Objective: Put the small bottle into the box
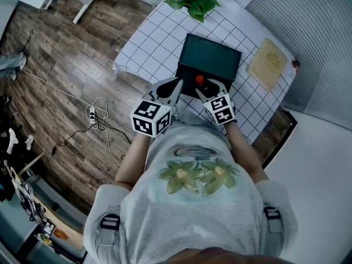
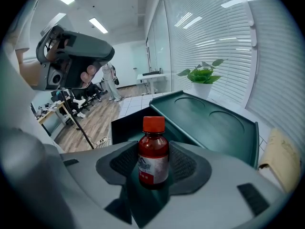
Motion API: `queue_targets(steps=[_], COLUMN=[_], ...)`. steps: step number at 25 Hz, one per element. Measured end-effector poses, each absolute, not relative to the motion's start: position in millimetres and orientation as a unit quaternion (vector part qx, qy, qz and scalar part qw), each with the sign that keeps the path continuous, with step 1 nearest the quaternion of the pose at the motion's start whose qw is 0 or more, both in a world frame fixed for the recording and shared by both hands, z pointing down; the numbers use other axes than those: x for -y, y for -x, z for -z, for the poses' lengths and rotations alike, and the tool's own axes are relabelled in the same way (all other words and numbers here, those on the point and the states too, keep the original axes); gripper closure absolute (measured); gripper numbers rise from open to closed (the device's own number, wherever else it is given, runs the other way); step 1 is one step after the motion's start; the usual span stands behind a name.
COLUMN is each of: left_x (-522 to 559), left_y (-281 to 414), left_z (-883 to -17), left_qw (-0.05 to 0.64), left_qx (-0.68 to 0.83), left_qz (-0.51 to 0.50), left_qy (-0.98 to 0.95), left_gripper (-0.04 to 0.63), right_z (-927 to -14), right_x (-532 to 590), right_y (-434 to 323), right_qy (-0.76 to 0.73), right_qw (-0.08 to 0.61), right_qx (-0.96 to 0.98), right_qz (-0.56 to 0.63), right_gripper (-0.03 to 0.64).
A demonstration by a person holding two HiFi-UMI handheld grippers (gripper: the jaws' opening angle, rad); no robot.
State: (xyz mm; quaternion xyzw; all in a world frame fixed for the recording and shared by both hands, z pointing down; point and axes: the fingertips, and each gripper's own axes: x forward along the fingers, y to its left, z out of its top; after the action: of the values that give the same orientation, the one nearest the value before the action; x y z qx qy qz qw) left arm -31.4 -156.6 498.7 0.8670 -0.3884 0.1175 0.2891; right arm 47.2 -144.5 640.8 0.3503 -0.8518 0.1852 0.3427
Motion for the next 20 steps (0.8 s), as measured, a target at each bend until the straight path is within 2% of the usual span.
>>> queue_targets(steps=[20], left_x=[151.5], left_y=[28.8], left_z=[-495.0], left_qw=[0.283], left_qx=[0.383], left_qz=[-0.116], left_qy=[-0.872], left_gripper=[0.589], right_z=[-637.3], right_x=[135.9], right_y=[-55.6], right_qy=[-0.355], right_qw=[0.361], right_qx=[0.845], right_qz=[-0.170], right_gripper=[0.417])
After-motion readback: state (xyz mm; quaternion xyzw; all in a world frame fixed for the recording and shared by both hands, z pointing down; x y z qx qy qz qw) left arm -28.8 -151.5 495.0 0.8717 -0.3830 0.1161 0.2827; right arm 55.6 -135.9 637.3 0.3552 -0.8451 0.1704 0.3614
